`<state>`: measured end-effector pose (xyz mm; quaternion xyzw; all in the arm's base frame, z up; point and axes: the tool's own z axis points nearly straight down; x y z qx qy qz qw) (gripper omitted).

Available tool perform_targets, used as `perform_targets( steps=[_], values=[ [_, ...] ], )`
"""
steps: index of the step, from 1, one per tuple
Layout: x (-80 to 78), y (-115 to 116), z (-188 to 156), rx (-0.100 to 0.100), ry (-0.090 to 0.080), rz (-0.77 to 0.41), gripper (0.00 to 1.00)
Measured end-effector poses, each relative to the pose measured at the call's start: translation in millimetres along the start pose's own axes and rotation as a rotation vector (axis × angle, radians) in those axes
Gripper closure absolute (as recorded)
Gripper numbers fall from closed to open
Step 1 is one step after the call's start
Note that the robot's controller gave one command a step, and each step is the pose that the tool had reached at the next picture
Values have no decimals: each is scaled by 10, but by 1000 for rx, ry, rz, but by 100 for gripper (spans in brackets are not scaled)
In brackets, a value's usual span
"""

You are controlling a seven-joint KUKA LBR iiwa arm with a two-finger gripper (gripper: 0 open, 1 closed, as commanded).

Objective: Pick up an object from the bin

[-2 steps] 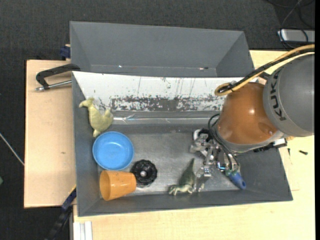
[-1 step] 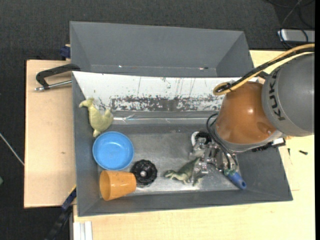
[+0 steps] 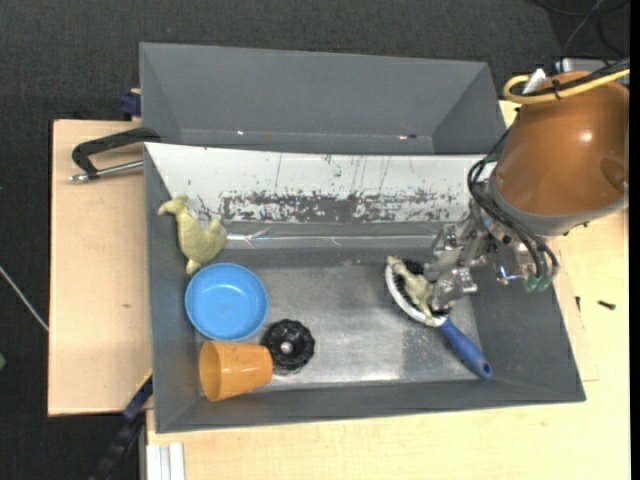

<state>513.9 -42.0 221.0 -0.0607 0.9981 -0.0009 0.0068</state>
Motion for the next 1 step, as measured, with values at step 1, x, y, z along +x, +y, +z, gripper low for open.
perform_targets(
  steps=[1],
  values=[
    [-215,-169,-726,0,-1,-122,100]
  ],
)
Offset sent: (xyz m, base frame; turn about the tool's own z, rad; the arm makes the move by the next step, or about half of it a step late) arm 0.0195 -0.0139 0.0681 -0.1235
